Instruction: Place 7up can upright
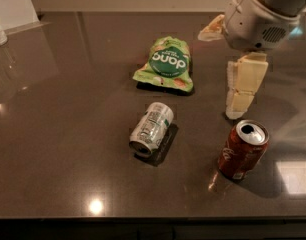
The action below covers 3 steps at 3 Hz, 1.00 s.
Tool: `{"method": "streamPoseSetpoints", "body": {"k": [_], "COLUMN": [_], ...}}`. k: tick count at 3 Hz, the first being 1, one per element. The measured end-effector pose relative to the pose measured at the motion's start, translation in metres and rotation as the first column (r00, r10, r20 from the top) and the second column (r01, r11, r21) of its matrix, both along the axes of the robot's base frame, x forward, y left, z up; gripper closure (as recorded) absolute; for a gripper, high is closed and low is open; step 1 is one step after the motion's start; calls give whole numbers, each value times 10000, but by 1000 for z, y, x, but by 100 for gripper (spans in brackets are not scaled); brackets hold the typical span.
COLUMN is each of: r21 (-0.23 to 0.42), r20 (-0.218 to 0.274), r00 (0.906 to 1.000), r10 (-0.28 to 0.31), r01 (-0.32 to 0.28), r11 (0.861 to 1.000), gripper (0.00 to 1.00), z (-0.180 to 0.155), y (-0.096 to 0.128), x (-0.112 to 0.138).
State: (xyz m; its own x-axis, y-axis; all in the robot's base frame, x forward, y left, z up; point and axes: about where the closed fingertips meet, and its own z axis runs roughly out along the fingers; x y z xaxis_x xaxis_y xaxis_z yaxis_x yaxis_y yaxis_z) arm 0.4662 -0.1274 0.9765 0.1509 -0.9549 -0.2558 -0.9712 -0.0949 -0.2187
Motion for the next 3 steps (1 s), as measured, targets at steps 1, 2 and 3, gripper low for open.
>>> {"method": "streamPoseSetpoints", "body": {"k": [1, 2, 3], "r21": [0, -280, -626], "r20": [49, 227, 332], "r00": [9794, 9223, 8414], "r10": [2021, 3857, 5394], "r01": [-2021, -3851, -5369], "r11": [9794, 9224, 8413], "gripper": [0, 0, 0], "z": [-10, -29, -52], "y": [45, 77, 100], "x": [3, -2, -15]}}
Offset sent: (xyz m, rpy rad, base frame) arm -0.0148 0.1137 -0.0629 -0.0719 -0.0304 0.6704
